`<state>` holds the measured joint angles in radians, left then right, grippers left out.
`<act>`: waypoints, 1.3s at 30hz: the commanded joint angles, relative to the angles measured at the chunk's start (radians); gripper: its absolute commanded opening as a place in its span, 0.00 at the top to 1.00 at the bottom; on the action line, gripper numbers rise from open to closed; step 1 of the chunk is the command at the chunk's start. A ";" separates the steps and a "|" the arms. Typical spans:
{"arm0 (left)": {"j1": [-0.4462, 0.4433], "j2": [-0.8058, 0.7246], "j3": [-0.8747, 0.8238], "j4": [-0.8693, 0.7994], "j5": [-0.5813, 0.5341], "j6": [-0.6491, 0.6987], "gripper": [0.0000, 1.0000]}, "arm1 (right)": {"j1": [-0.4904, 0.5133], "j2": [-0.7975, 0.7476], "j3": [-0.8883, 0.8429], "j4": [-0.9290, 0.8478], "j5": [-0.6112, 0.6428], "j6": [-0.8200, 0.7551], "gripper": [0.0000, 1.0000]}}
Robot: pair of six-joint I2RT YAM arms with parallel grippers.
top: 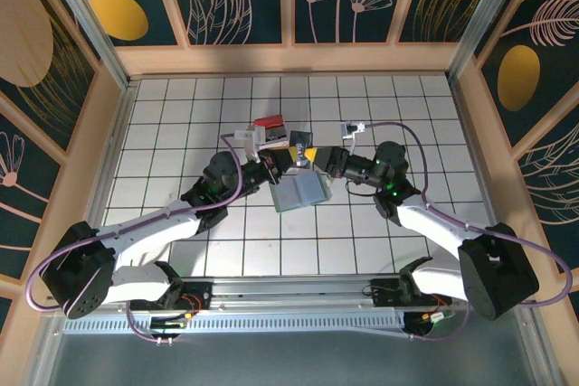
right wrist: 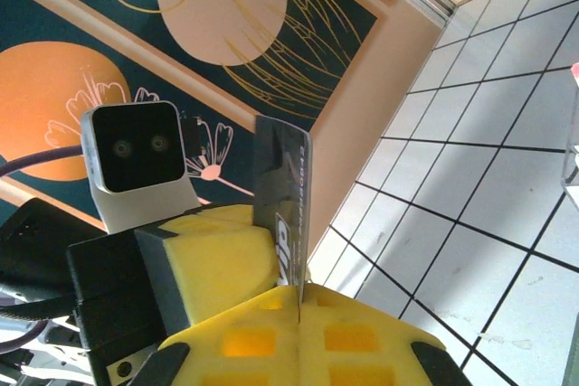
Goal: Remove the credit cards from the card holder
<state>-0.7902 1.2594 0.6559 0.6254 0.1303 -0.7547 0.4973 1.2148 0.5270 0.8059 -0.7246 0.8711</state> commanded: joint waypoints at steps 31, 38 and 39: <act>0.189 0.299 0.502 -0.677 -0.083 0.864 1.00 | 0.004 -0.203 0.108 -0.611 0.395 -0.267 0.39; 0.233 0.380 0.559 -0.724 -0.036 0.985 1.00 | 0.003 -0.237 0.108 -0.658 0.454 -0.276 0.39; 0.238 0.390 0.563 -0.727 -0.040 1.005 1.00 | 0.004 -0.239 0.112 -0.661 0.459 -0.277 0.38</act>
<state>-0.5678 1.6222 1.1851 -0.0570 0.0578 0.1509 0.4992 0.9970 0.6014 0.1711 -0.3138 0.6209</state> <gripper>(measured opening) 0.057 0.615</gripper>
